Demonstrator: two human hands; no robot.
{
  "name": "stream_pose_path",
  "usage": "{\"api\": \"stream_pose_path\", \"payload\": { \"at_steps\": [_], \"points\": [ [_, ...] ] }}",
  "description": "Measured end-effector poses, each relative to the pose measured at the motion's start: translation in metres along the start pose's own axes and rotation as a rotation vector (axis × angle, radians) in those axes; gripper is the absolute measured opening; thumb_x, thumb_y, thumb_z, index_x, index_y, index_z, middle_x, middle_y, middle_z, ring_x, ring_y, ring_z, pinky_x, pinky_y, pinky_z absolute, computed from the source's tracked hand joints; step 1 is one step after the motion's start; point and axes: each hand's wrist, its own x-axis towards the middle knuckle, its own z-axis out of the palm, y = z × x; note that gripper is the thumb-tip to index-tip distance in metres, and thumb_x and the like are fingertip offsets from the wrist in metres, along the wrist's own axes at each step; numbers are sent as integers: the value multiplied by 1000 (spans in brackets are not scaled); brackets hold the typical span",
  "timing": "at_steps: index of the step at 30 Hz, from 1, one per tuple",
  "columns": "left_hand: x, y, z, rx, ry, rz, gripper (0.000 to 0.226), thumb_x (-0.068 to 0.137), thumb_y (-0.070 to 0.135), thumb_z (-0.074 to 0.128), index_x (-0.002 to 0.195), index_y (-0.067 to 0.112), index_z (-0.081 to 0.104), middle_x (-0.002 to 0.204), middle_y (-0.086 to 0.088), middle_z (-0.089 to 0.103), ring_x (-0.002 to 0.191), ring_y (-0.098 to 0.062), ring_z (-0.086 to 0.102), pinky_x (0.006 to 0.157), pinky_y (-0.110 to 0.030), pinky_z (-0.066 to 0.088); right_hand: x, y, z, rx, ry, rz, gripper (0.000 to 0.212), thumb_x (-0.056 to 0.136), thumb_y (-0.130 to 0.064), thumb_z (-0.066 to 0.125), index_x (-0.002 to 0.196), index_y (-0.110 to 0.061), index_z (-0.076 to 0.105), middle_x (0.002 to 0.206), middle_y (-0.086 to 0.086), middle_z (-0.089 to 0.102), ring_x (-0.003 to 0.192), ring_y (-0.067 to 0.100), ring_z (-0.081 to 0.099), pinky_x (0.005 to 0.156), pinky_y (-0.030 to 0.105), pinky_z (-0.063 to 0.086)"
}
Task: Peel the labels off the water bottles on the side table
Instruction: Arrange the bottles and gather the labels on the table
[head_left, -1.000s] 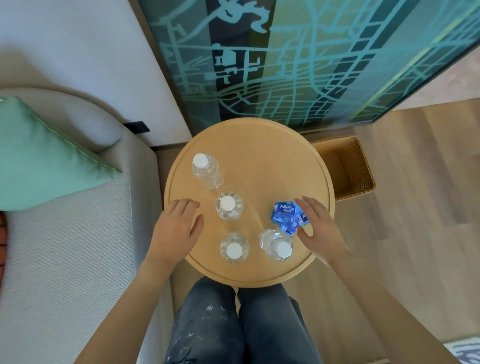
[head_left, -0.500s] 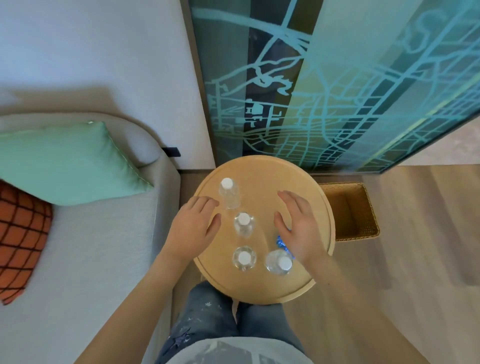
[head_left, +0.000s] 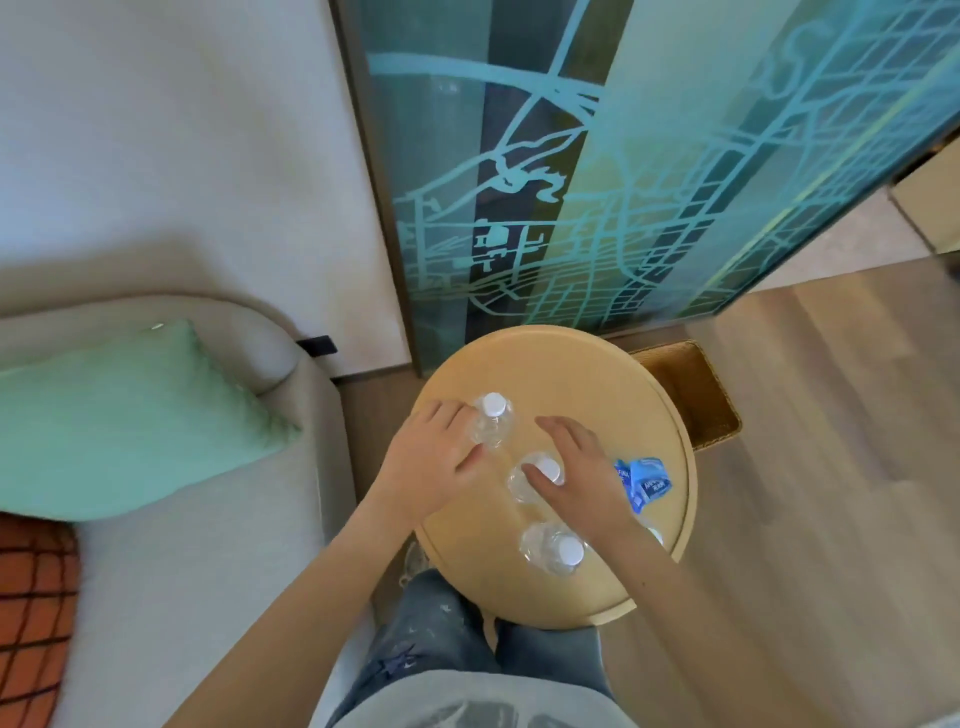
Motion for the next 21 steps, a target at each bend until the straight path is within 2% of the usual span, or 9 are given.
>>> {"api": "stream_pose_path", "payload": {
  "at_steps": [2,6,9,12,16,21],
  "points": [
    [16,-12,-2,-50,-43,32,42,88,31,68,124,11,60,125,-5,63,110,-27,59,89,-37,51,2,-4,8,-4,21,93,63,84,-35,74,140,-23,49,141,-2,50,128,20,46,87,30,46],
    [38,-29,6,-232,-153,25,72,84,36,76,143,10,43,145,-6,48,132,-24,47,107,-31,40,-2,-3,22,82,27,277,74,76,-37,80,141,-31,45,141,-7,47,125,16,47,89,28,43],
    [47,-39,18,-374,-255,-41,91,79,37,80,151,13,30,154,-3,35,140,-18,36,107,-21,28,-5,4,30,167,-15,371,81,71,-34,84,141,-36,44,140,-12,45,124,10,47,92,23,37],
    [55,-48,35,-464,-314,-69,97,74,37,84,152,17,29,155,1,34,142,-14,33,109,-21,24,-3,14,36,191,-102,423,87,68,-29,87,141,-38,42,141,-12,43,127,12,45,97,24,35],
    [67,-58,58,-532,-377,-112,101,66,39,89,149,24,33,153,9,37,138,-7,36,108,-21,26,4,28,41,221,-192,445,87,64,-21,89,139,-36,46,137,-13,45,124,13,47,101,28,39],
    [76,-66,83,-567,-368,-96,87,59,29,93,134,25,48,136,11,52,127,-9,49,107,-26,38,12,44,51,237,-212,467,84,63,-12,86,135,-32,50,135,-8,49,119,16,49,97,31,43]
  ]
}}
